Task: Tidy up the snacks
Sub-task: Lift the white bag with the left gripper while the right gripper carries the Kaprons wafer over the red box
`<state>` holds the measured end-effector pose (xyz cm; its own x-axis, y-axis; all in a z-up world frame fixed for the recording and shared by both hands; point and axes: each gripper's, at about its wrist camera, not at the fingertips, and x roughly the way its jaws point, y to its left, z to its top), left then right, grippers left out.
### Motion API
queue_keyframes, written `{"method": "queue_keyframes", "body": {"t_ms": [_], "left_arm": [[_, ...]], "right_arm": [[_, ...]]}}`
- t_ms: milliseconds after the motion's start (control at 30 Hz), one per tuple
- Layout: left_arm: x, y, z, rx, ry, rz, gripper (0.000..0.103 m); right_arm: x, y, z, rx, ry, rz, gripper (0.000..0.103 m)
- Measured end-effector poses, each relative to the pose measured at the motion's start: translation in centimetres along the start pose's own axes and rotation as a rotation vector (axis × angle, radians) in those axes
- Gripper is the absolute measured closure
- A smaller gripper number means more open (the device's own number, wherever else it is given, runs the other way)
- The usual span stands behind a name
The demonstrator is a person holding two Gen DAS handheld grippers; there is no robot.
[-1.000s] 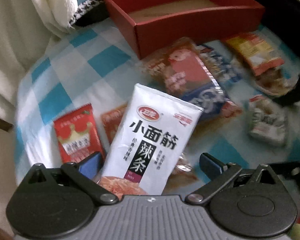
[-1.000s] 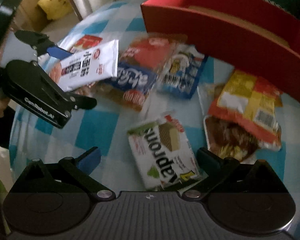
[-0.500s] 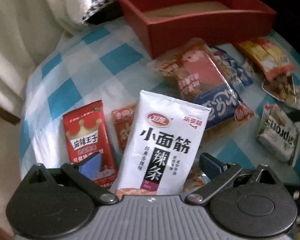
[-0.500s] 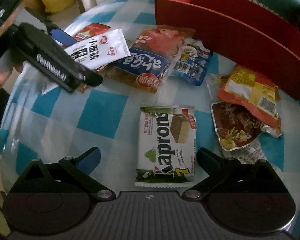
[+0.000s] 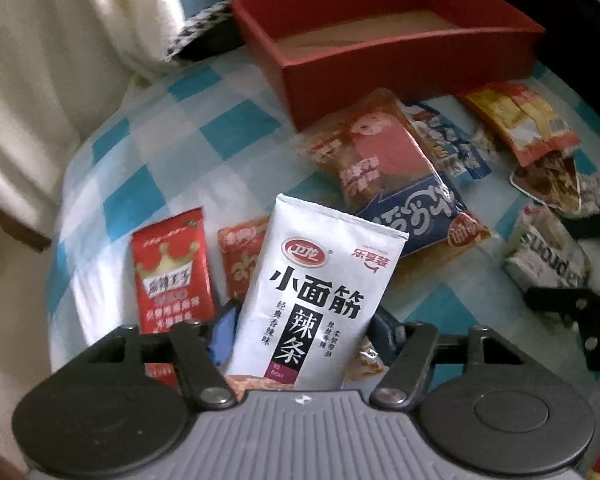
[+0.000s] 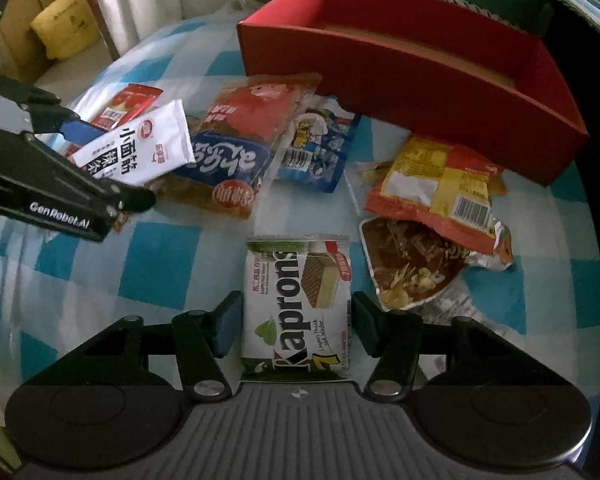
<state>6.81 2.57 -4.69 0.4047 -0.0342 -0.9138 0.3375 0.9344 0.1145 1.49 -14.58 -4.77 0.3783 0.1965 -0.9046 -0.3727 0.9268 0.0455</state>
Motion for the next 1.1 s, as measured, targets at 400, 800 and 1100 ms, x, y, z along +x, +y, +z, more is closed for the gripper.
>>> {"method": "queue_keyframes", "body": {"t_ms": [400,800,1100], "left_arm": [[-1.1,0.2,-1.5,-0.093,0.018,-0.019,0.04],[-0.5,0.5,-3.1,-0.098,0.03,0.059,0.025],[-3.1,2.2,-4.9,-0.303,0.005,0.002,0.057]], "right_arm": [[-1.6,0.3,-1.2,0.056,-0.036,-0.011,0.038],[-0.5,0.8,-1.5,0.026,-0.003,-0.054,0.037],[-1.6,1.8,-2.2,-0.021,0.004,-0.091,0.039]]}}
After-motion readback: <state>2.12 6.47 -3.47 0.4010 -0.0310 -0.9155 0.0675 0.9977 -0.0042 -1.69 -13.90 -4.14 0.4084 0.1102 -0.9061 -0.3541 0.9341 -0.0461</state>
